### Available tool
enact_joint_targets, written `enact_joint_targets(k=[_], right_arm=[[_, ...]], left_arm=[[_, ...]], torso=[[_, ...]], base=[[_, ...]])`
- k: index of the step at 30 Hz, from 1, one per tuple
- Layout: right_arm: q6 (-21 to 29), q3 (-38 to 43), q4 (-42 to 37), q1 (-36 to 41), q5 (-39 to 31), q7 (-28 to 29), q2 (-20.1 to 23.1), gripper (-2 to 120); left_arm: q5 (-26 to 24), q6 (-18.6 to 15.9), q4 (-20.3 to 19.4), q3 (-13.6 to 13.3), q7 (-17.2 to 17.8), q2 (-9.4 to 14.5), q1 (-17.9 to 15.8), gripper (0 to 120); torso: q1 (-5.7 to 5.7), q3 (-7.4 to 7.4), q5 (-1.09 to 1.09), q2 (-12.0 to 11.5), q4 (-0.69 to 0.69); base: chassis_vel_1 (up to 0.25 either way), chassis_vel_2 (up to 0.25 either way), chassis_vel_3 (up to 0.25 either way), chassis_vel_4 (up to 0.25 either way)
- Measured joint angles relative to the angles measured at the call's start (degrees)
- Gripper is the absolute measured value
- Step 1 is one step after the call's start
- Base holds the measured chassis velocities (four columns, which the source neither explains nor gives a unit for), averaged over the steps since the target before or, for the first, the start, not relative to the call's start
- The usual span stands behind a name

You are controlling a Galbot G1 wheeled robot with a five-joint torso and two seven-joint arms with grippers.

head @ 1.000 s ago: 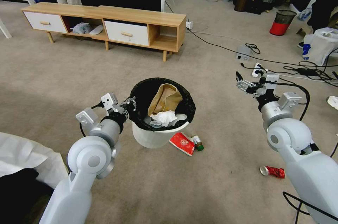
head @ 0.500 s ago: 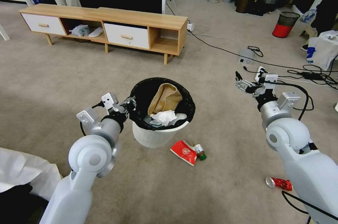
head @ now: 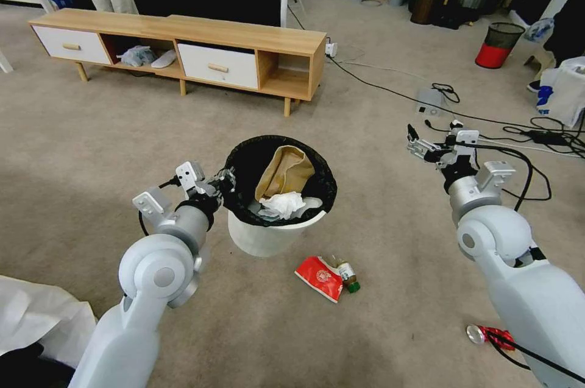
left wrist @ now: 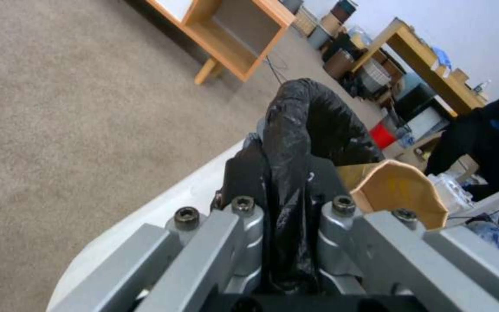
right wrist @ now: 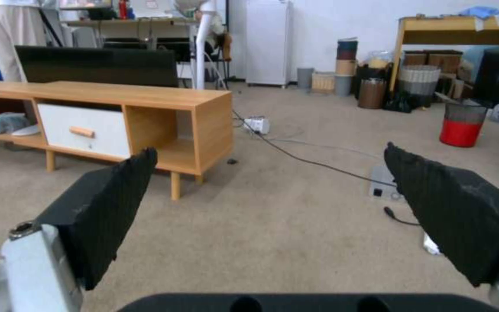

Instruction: Pick up the trash bin and place the garbage on the floor into it.

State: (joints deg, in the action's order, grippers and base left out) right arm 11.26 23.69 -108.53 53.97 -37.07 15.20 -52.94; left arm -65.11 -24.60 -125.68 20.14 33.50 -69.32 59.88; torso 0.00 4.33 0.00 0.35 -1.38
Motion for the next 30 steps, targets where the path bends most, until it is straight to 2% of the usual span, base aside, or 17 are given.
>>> enact_joint_targets(k=[14,16,18,19,20,21,22,23,24,26,30], right_arm=[[2.4,0.5,0.4,0.5,0.9,1.9,0.4,100],[6.7,1.3,-0.2,1.4,-0.1,5.6,1.3,100],[8.3,1.5,-0.7,1.6,-1.1,6.9,1.5,100],[11.6,2.0,-1.6,2.0,-3.1,9.4,2.0,100],[11.6,2.0,-1.6,2.0,-3.1,9.4,2.0,100],[16.9,2.7,-3.0,2.4,-6.7,12.8,2.5,100],[16.9,2.7,-3.0,2.4,-6.7,12.8,2.5,100],[21.3,3.5,-3.9,2.8,-9.3,14.9,3.0,100],[21.3,3.5,-3.9,2.8,-9.3,14.9,3.0,100],[26.5,5.5,-4.6,4.1,-11.2,15.3,4.1,100],[29.0,8.4,-4.7,7.1,-11.3,13.6,6.2,100]], left_arm=[[0.0,0.0,-0.3,0.1,0.0,0.3,0.1,7],[-0.2,0.0,-0.8,0.2,0.1,0.5,0.2,7],[-0.3,-0.1,-1.0,0.3,0.1,0.6,0.3,7],[-0.4,-0.2,-1.3,0.4,0.1,0.7,0.3,7],[-0.4,-0.2,-1.3,0.4,0.1,0.7,0.3,7],[-0.6,-0.4,-1.5,0.6,0.1,0.9,0.3,7],[-0.6,-0.4,-1.5,0.6,0.1,0.9,0.3,7],[-0.7,-0.5,-1.7,0.6,0.1,0.8,0.3,7],[-0.7,-0.5,-1.7,0.6,0.1,0.8,0.3,7],[-0.7,-0.6,-1.8,0.6,0.1,0.5,0.4,7],[-0.7,-0.6,-2.0,0.8,0.1,0.2,0.6,7]], torso=[[0.00,0.00,0.00,0.0,0.01],[0.00,0.01,0.01,0.0,0.00],[0.00,0.01,0.01,0.0,0.00],[0.00,0.00,0.00,0.0,0.00],[0.00,0.00,0.00,0.0,0.00],[0.00,0.00,0.00,0.0,0.00],[0.00,0.00,0.00,0.0,0.00],[0.00,0.00,0.01,0.0,0.01],[0.00,0.00,0.01,0.0,0.01],[0.00,0.01,0.01,0.0,0.01],[0.00,0.01,0.02,0.0,0.00]], base=[[0.000,0.000,0.000,0.000],[0.000,0.000,0.000,0.000],[0.000,0.000,0.000,0.000],[0.000,0.000,0.000,0.000],[0.000,0.000,0.000,0.000],[0.000,0.000,0.000,0.000],[0.000,0.000,0.000,0.000],[0.000,0.000,0.000,0.000],[0.000,0.000,0.000,0.000],[0.000,0.000,0.000,0.000],[0.000,0.000,0.000,0.000]])
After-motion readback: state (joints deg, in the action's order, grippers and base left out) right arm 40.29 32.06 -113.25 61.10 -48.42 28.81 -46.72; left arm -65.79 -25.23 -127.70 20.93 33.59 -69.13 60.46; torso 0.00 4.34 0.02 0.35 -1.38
